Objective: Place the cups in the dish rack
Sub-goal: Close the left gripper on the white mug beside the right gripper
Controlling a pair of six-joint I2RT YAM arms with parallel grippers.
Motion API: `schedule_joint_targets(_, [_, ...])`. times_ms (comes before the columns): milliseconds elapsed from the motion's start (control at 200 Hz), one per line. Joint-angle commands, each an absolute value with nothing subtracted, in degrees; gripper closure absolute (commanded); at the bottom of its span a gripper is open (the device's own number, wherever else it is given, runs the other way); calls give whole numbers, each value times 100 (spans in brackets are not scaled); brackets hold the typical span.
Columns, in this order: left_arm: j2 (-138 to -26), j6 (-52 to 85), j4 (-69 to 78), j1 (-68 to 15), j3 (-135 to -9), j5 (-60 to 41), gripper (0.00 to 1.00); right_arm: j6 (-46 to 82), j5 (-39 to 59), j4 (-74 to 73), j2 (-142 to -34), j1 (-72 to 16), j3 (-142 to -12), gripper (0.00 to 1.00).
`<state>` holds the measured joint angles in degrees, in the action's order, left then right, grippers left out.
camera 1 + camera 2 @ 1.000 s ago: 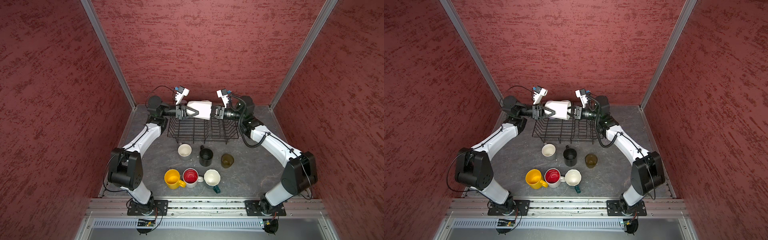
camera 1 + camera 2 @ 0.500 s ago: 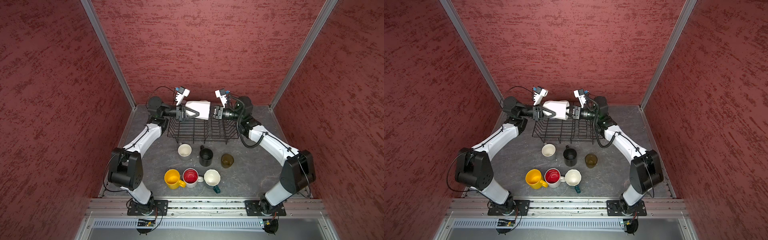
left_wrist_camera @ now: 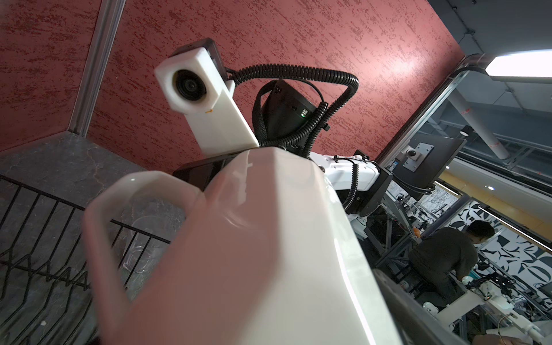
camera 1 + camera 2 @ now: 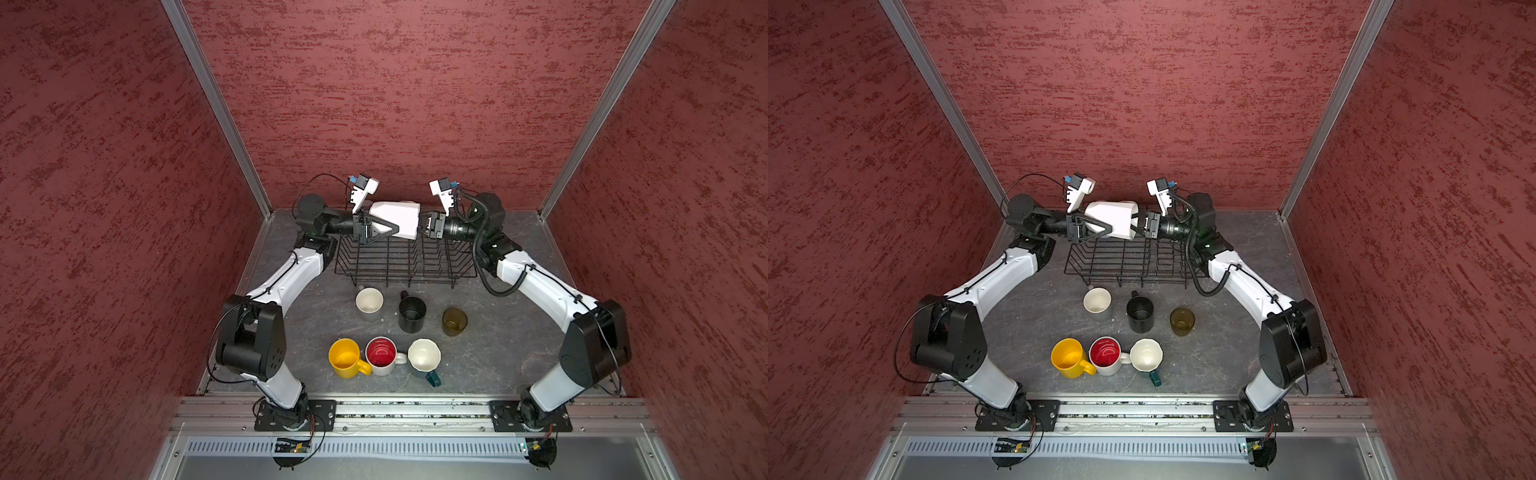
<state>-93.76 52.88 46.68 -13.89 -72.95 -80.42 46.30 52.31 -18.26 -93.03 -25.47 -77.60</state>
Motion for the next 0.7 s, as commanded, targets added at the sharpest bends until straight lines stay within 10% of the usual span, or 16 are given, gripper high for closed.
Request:
schedule_joint_targets(0, [-9484, 5122, 4821, -1447, -7247, -7946, 3, 4736, 5155, -2194, -9234, -2653, -7853, 100])
schedule_joint_targets(476, [-9475, 5111, 4827, -1432, -7341, -7798, 21, 4566, 5011, -1913, -9231, -2689, -7844, 100])
schedule_joint_targets(696, [-9396, 5106, 4817, -1432, -7342, -7741, 51, 4517, 4910, -1804, -9211, -2689, -7852, 100])
